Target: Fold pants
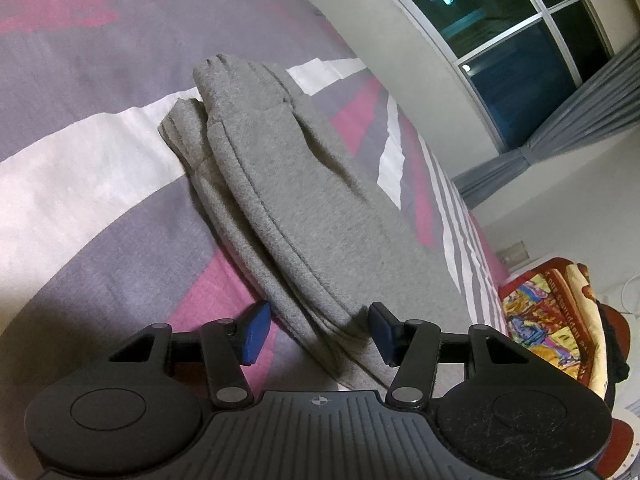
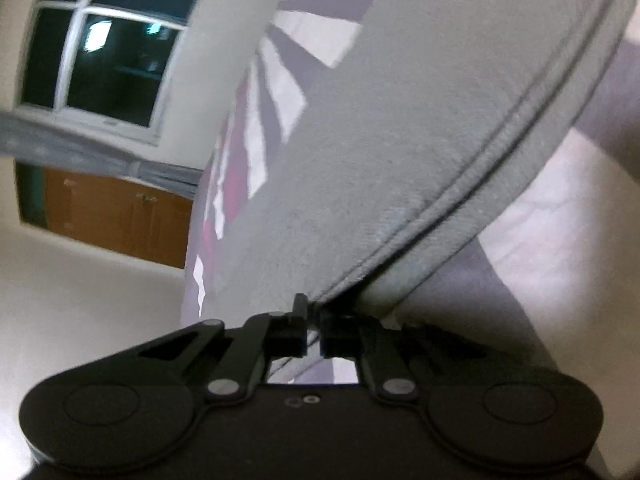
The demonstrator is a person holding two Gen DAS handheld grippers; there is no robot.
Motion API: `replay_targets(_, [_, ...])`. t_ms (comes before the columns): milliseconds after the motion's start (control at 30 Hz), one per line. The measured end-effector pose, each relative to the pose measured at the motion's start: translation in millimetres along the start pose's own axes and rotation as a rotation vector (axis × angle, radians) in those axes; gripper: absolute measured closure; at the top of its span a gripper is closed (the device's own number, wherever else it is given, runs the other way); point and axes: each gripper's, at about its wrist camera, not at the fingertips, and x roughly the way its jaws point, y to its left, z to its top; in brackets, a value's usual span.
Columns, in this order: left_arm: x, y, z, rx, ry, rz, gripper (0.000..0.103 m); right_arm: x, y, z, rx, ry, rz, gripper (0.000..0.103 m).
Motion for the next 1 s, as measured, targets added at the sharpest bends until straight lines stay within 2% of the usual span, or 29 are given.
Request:
replay_targets(167, [-8.2, -0.8, -0.7, 0.009, -0.008, 0.021, 0.048, 2.5, -12.7, -2.8, -0.005, 0.026, -0.008, 0.098])
replay_targets(233, [-20.3, -7.2, 0.3, 0.055, -0.046, 0.049, 0.048, -5.8, -8.7, -0.1, -0.001, 0.025, 0.006, 0.081])
replay_targets(300, [-36.2, -20.0, 0.9, 0.135, -0.104, 0.075, 0.048, -23.3, 5.6, -0.9, -0.117, -0.008, -0.005, 0.077])
replay_targets(367, [-44.3, -40.0, -0.5, 0.246, -0.151, 0.07, 0.048, -32.3, 23.8, -4.9, -0.263, -0.021, -0.014, 0.082])
replay_targets(467, [-24.1, -71.9, -4.2, 0.378, -0.102, 0.022, 0.048, -23.8, 45.7, -6.8, -0.415, -0.008, 0.012, 0.082])
replay_targets(567, [19.5, -97.1, -15.2, 0.469, -0.018, -0.004, 0.048, 9.5, 54.2, 1.6, -0.465, 0.033, -0.03, 0.08])
replay_targets(600, [32.5, -99.4, -17.7, 0.474, 0.011, -0.003, 0.048, 19.7, 49.1, 8.0, -0.466, 0.044, -0.079, 0.081])
replay_targets(633, [47.1, -98.6, -19.5, 0.479, 0.051, 0.021, 0.047, 28.0, 42.4, 15.8, -0.45, 0.048, -0.141, 0.097])
replay_targets(667, [56.8, -96.0, -18.8, 0.491, 0.06, 0.05, 0.047, 30.6, 31.7, 26.0, -0.402, 0.039, -0.159, 0.103])
replay_targets(733, [54.4, -90.0, -7.2, 0.458, 0.029, 0.06, 0.047, 15.9, 11.7, 47.2, -0.285, -0.024, -0.167, 0.103])
replay_targets(800, [46.1, -84.7, 6.7, 0.443, -0.034, 0.132, 0.047, 1.0, 7.8, 62.2, -0.303, -0.094, -0.236, 0.103])
replay_targets(833, [41.0, -82.9, 16.3, 0.443, -0.076, 0.152, 0.047, -2.1, 8.8, 68.3, -0.303, -0.105, -0.25, 0.099])
replay_targets(867, [39.3, -83.3, 23.1, 0.438, -0.087, 0.13, 0.046, -1.1, 14.0, 73.1, -0.312, -0.101, -0.245, 0.093])
replay_targets(900, [42.0, -85.6, 31.9, 0.432, -0.078, 0.099, 0.045, 5.8, 26.2, 75.2, -0.351, -0.093, -0.23, 0.081])
replay_targets(1000, [69.8, -111.4, 45.6, 0.485, 0.007, 0.021, 0.029, 56.7, 73.3, 68.5, -0.45, -0.008, -0.124, 0.082])
